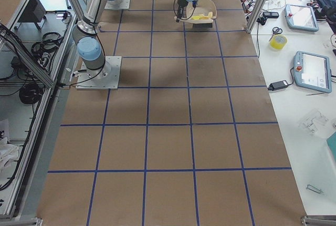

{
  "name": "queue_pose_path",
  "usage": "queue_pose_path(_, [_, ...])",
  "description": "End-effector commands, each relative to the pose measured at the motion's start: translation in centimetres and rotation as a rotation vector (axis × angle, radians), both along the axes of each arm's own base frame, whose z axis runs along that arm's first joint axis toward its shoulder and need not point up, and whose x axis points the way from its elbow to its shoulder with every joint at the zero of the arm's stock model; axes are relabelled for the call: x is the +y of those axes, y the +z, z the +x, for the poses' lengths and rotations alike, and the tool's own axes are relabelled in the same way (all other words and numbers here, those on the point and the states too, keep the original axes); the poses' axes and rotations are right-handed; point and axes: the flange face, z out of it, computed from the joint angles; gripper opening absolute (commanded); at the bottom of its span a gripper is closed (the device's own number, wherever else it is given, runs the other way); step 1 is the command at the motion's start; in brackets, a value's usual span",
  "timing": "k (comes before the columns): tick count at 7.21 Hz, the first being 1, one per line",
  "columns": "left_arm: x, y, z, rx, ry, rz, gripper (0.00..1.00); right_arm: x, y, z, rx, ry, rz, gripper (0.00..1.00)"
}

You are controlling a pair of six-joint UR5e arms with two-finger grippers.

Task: Sweep and dump trash into bin
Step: 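Sweep the brush with the right gripper, pushing the items into the dustpan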

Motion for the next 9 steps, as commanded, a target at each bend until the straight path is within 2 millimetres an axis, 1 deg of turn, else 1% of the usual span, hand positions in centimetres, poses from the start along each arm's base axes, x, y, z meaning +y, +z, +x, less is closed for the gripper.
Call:
queue_pose_path(1, [0.0,0.1,0.0,0.0,0.0,0.001,0.02,0.3,1.3,3.0,-0.082,0.012,0.002,0.07])
queue_pose_path(4, [0.0,0.1,-0.1,0.002,-0.001,0.001,0.02,1.3,3.9,6.6,-0.197,-0.026,0.0,0.07])
queue_pose_path(6, [0.0,0.1,-0.1,0.002,-0.001,0.001,0.02,1.9,4.5,8.0,-0.263,-0.074,0.005,0.06])
queue_pose_path(7, [0.0,0.1,0.0,0.002,0.0,0.001,0.02,2.1,4.6,8.5,-0.297,-0.122,0.037,0.06])
queue_pose_path(9, [0.1,0.0,0.0,0.003,-0.001,0.002,0.02,2.2,5.3,9.1,-0.34,-0.165,0.064,0.06])
